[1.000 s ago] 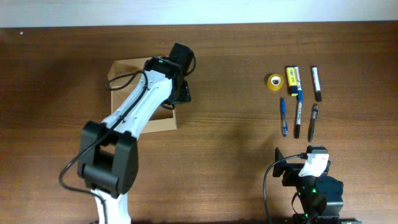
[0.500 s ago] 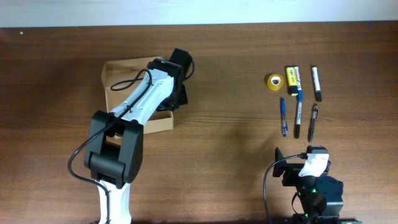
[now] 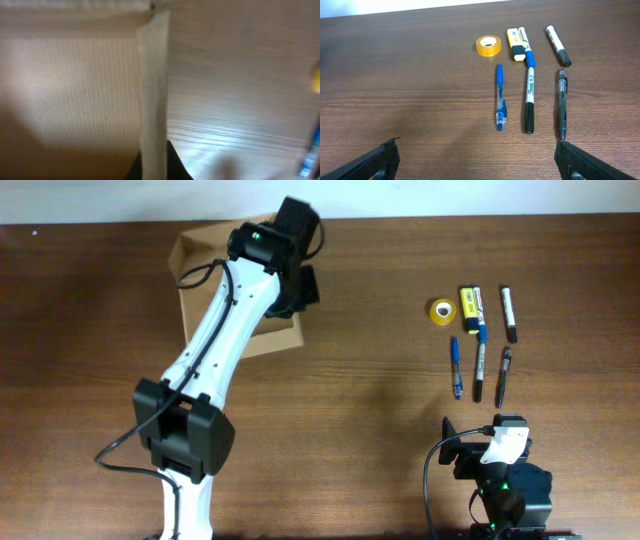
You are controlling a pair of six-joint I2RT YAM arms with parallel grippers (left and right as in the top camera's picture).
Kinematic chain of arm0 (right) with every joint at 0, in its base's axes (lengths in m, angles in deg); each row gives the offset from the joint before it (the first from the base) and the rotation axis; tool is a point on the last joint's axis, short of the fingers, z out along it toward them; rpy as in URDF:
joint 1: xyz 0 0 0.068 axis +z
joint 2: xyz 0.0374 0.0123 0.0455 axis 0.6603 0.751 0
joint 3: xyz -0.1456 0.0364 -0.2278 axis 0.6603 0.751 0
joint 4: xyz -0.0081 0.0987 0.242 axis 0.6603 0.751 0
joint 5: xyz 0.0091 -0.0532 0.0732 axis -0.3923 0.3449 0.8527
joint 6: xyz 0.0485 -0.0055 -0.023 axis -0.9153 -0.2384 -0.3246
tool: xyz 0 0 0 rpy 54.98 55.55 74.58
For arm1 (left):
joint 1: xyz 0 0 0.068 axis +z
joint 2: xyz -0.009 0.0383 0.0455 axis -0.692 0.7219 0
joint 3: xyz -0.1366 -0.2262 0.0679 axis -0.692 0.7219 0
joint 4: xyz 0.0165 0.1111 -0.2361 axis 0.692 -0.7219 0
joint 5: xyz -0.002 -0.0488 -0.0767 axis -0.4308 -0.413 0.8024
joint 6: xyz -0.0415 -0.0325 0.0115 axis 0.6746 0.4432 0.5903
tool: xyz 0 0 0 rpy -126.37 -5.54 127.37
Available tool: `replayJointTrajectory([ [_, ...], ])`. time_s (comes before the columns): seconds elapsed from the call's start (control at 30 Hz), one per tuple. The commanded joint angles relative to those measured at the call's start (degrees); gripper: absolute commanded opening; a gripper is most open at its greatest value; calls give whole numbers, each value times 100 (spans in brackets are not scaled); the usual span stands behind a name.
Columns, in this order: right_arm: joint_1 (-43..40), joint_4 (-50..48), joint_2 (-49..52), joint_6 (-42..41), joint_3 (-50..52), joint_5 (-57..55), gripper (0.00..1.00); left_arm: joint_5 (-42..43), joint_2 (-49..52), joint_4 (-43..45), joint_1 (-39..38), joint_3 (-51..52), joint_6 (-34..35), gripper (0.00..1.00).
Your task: Pack container
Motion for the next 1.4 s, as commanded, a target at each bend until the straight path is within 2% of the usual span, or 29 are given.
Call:
replayJointTrajectory([
  [0.0,-42,0,-44,-35,37,31,99,20,9,-229,-363,-428,435,1],
  [0.2,-42,0,-44,-35,37,33,100,-461,28,-365,-1307,-505,850,2],
  [0.43,-42,0,-44,-35,37,31,99,-566,317,-118,-1982,-505,1169,2],
  [0.77,-42,0,-44,-35,37,31,99,-555,1261,382,-1943,-505,1261,2],
  [1.1,-42,0,-44,-35,37,33,99,-702,1674,566,-1714,-505,1187,4],
  [1.23,-42,0,-44,-35,37,31,99,-675,1692,597,-1550,-505,981,15],
  [1.37,-42,0,-44,-35,37,31,99,-634,1692,603,-1502,-505,708,44],
])
